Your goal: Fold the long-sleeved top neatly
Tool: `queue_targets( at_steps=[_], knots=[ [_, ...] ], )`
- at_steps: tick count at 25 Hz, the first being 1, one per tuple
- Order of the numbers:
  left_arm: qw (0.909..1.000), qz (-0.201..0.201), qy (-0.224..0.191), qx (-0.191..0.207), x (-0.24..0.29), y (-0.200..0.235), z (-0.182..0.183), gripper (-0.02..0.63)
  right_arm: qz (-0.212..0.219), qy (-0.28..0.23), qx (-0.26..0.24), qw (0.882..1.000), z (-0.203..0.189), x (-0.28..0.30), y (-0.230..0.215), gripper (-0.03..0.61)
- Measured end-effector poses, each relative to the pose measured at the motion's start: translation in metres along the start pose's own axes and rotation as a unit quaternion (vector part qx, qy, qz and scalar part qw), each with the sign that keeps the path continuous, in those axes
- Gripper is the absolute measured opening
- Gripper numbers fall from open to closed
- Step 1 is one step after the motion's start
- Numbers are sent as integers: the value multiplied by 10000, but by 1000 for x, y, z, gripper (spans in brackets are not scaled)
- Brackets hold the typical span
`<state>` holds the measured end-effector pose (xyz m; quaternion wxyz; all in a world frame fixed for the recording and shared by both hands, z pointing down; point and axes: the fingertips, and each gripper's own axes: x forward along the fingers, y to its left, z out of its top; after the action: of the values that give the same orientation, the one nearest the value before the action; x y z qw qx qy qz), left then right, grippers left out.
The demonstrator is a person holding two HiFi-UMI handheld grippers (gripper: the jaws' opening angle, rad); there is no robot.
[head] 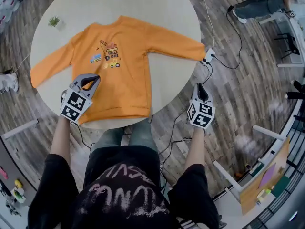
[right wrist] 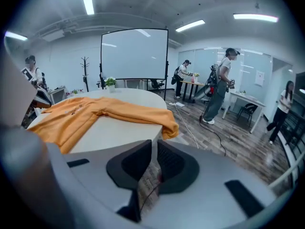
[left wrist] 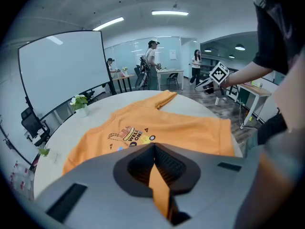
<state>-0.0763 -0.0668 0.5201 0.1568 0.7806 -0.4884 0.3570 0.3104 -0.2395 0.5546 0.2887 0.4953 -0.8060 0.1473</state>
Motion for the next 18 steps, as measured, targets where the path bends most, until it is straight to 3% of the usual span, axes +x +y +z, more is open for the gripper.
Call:
queue_targets(
  at_steps=[5, 7, 14, 18],
  knots=[
    [9997, 47, 214, -99, 50, 4, 29, 11, 221, 154, 162, 9995, -7, 56, -39, 75],
    [9993, 101, 319, -139, 65, 8, 35, 11, 367, 243, 94, 9990, -10, 80, -46, 129],
    [9958, 441, 769, -237, 90, 25, 37, 11, 673, 417, -211, 9966, -29, 150, -52, 197],
    [9936, 565, 959, -206, 92, 30, 39, 11, 762, 374, -124, 9963, -34, 177, -51, 233]
  ],
)
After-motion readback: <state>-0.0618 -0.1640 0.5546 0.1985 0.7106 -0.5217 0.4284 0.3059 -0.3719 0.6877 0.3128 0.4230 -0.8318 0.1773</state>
